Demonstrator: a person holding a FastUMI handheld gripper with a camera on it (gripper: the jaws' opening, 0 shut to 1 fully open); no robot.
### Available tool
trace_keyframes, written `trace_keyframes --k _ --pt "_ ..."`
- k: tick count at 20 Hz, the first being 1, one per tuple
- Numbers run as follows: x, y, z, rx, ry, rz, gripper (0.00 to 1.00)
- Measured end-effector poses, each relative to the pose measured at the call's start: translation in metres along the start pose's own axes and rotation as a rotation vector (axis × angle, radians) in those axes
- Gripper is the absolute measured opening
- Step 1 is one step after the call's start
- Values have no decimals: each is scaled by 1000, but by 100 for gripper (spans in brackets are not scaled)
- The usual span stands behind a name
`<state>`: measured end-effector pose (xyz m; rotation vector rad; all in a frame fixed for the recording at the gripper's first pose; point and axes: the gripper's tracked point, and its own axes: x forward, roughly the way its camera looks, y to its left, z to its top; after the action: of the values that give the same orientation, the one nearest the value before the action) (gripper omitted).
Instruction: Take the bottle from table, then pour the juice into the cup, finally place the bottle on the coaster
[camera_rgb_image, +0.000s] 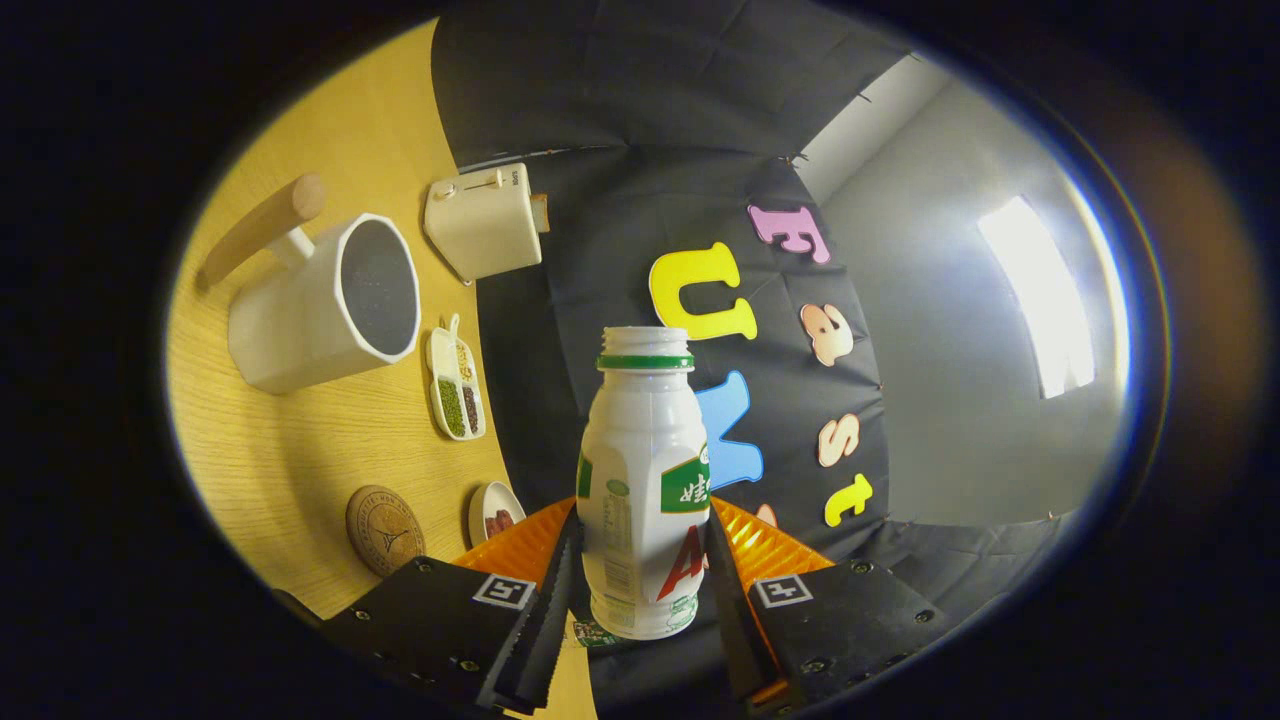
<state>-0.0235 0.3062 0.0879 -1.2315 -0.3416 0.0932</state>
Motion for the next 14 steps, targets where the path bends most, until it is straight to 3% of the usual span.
trace_keyframes --k 14 --pt "5 9 22 -186 -51 -9 65"
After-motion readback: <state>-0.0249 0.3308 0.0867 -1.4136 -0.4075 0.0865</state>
